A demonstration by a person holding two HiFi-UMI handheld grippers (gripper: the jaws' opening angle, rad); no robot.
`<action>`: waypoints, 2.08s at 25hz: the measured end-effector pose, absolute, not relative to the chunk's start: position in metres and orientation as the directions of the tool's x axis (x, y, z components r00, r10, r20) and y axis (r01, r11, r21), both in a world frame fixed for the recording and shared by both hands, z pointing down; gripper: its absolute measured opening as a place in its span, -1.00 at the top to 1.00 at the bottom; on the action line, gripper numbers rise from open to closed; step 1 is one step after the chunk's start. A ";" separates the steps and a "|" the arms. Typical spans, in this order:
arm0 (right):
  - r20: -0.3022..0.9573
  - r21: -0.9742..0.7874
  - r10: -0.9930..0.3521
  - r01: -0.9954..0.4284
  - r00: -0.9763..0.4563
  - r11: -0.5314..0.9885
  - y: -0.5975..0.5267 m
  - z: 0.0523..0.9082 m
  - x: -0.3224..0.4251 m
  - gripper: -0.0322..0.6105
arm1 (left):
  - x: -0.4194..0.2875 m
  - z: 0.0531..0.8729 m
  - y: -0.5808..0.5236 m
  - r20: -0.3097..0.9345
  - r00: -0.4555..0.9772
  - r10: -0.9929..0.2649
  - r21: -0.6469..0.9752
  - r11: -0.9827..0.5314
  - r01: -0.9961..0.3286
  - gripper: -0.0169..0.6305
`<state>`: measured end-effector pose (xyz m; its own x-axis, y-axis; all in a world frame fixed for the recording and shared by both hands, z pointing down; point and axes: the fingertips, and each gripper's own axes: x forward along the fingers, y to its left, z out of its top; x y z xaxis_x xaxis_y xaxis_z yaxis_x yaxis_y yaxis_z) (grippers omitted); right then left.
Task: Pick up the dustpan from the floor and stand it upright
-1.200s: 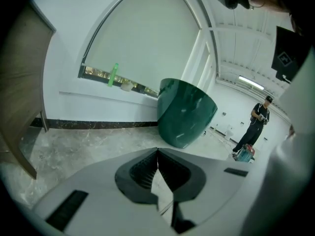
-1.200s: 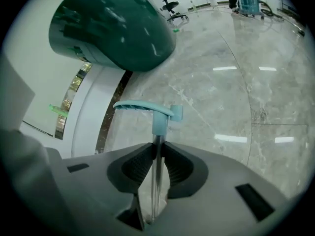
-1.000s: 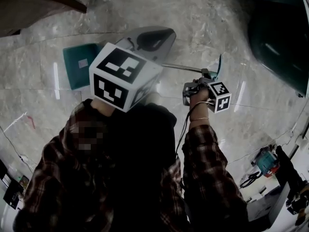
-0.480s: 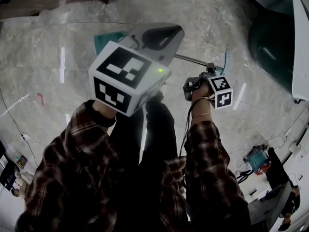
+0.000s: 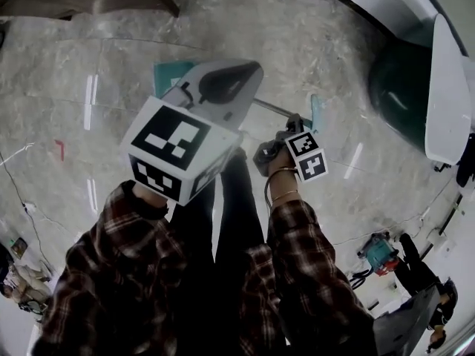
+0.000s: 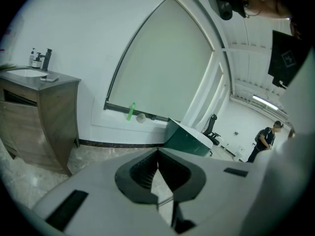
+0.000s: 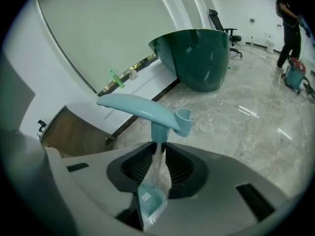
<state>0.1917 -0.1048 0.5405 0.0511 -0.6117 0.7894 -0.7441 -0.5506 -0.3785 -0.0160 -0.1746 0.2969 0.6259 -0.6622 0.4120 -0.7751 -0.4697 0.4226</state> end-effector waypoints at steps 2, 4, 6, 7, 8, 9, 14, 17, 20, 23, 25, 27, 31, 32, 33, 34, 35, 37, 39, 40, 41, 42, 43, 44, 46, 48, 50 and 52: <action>0.796 -0.355 -0.604 -0.771 0.047 -0.528 -0.106 0.534 0.178 0.63 | -0.038 0.287 -0.171 0.409 0.608 -0.681 0.420 -0.451 -0.787 0.91; 0.808 -0.330 -0.588 -0.801 0.034 -0.499 -0.103 0.528 0.163 0.63 | -0.064 0.281 -0.163 0.418 0.579 -0.700 0.419 -0.416 -0.807 0.91; 0.821 -0.307 -0.570 -0.829 0.017 -0.467 -0.100 0.521 0.149 0.63 | -0.092 0.277 -0.154 0.435 0.538 -0.722 0.409 -0.374 -0.832 0.91; 0.827 -0.293 -0.561 -0.843 0.013 -0.450 -0.102 0.517 0.142 0.63 | -0.105 0.274 -0.151 0.439 0.516 -0.735 0.402 -0.353 -0.845 0.91; 0.835 -0.276 -0.551 -0.857 0.011 -0.435 -0.104 0.513 0.136 0.63 | -0.117 0.271 -0.149 0.441 0.496 -0.748 0.399 -0.332 -0.855 0.91; 0.843 -0.261 -0.539 -0.870 0.007 -0.419 -0.105 0.509 0.129 0.63 | -0.127 0.267 -0.147 0.441 0.479 -0.759 0.400 -0.311 -0.862 0.91; 0.869 -0.232 -0.491 -0.928 -0.063 -0.293 -0.109 0.491 0.077 0.63 | -0.151 0.242 -0.141 0.404 0.447 -0.798 0.427 -0.267 -0.864 0.91; 0.887 -0.227 -0.443 -0.959 -0.132 -0.167 -0.106 0.485 0.037 0.63 | -0.163 0.228 -0.132 0.377 0.424 -0.823 0.442 -0.242 -0.864 0.91; 0.912 -0.215 -0.369 -0.975 -0.181 -0.054 -0.095 0.486 -0.004 0.64 | -0.182 0.219 -0.121 0.368 0.391 -0.844 0.447 -0.208 -0.870 0.91; 0.919 -0.241 -0.317 -0.970 -0.235 0.019 -0.089 0.482 -0.029 0.63 | -0.193 0.209 -0.119 0.363 0.357 -0.861 0.452 -0.172 -0.875 0.91; 0.917 -0.267 -0.292 -0.962 -0.270 0.051 -0.091 0.479 -0.040 0.63 | -0.195 0.204 -0.123 0.355 0.345 -0.869 0.452 -0.163 -0.877 0.91; 0.918 -0.288 -0.259 -0.954 -0.300 0.083 -0.087 0.478 -0.049 0.63 | -0.197 0.201 -0.124 0.349 0.336 -0.875 0.451 -0.158 -0.879 0.91; 0.921 -0.325 -0.181 -0.936 -0.346 0.137 -0.069 0.477 -0.059 0.63 | -0.196 0.198 -0.125 0.342 0.329 -0.880 0.447 -0.155 -0.881 0.91; 0.919 -0.340 -0.160 -0.929 -0.361 0.147 -0.065 0.474 -0.062 0.63 | -0.196 0.196 -0.126 0.339 0.331 -0.881 0.445 -0.160 -0.881 0.91; 0.916 -0.360 -0.130 -0.921 -0.379 0.151 -0.059 0.472 -0.066 0.63 | -0.196 0.194 -0.127 0.335 0.335 -0.881 0.443 -0.166 -0.881 0.91; 0.913 -0.383 -0.089 -0.912 -0.398 0.150 -0.051 0.469 -0.071 0.63 | -0.196 0.191 -0.127 0.331 0.339 -0.880 0.443 -0.172 -0.880 0.91; 0.908 -0.407 -0.045 -0.902 -0.417 0.145 -0.040 0.466 -0.074 0.63 | -0.195 0.189 -0.126 0.328 0.344 -0.880 0.445 -0.178 -0.878 0.91; 0.887 -0.460 0.030 -0.876 -0.461 0.144 -0.020 0.456 -0.082 0.63 | -0.191 0.184 -0.123 0.323 0.357 -0.877 0.448 -0.191 -0.873 0.91; 0.854 -0.520 0.077 -0.838 -0.515 0.166 -0.005 0.441 -0.094 0.63 | -0.185 0.178 -0.121 0.314 0.373 -0.873 0.444 -0.212 -0.871 0.91; 0.835 -0.549 0.095 -0.815 -0.542 0.182 0.001 0.431 -0.101 0.63 | -0.182 0.174 -0.120 0.310 0.381 -0.871 0.440 -0.224 -0.870 0.91; 0.814 -0.581 0.111 -0.790 -0.570 0.198 0.005 0.420 -0.107 0.63 | -0.178 0.170 -0.120 0.306 0.390 -0.869 0.435 -0.237 -0.869 0.91; 0.786 -0.618 0.133 -0.757 -0.604 0.212 0.011 0.407 -0.112 0.64 | -0.173 0.165 -0.119 0.304 0.398 -0.866 0.431 -0.247 -0.868 0.91; 0.748 -0.663 0.161 -0.715 -0.644 0.222 0.017 0.390 -0.116 0.64 | -0.168 0.160 -0.119 0.303 0.405 -0.863 0.427 -0.257 -0.867 0.91; 0.703 -0.711 0.189 -0.665 -0.686 0.230 0.023 0.372 -0.121 0.64 | -0.162 0.154 -0.117 0.302 0.411 -0.860 0.424 -0.265 -0.866 0.91; 0.616 -0.783 0.201 -0.566 -0.762 0.257 0.025 0.333 -0.128 0.64 | -0.156 0.141 -0.116 0.291 0.420 -0.859 0.413 -0.283 -0.866 0.91; 0.550 -0.814 0.136 -0.492 -0.824 0.308 0.008 0.294 -0.132 0.64 | -0.155 0.128 -0.116 0.269 0.434 -0.859 0.398 -0.312 -0.863 0.91; 0.513 -0.810 0.044 -0.467 -0.857 0.354 -0.012 0.260 -0.123 0.64 | -0.151 0.118 -0.112 0.254 0.451 -0.856 0.389 -0.336 -0.858 0.91; 0.502 -0.784 -0.066 -0.486 -0.862 0.385 -0.030 0.232 -0.103 0.64 | -0.141 0.112 -0.104 0.250 0.464 -0.850 0.392 -0.349 -0.851 0.91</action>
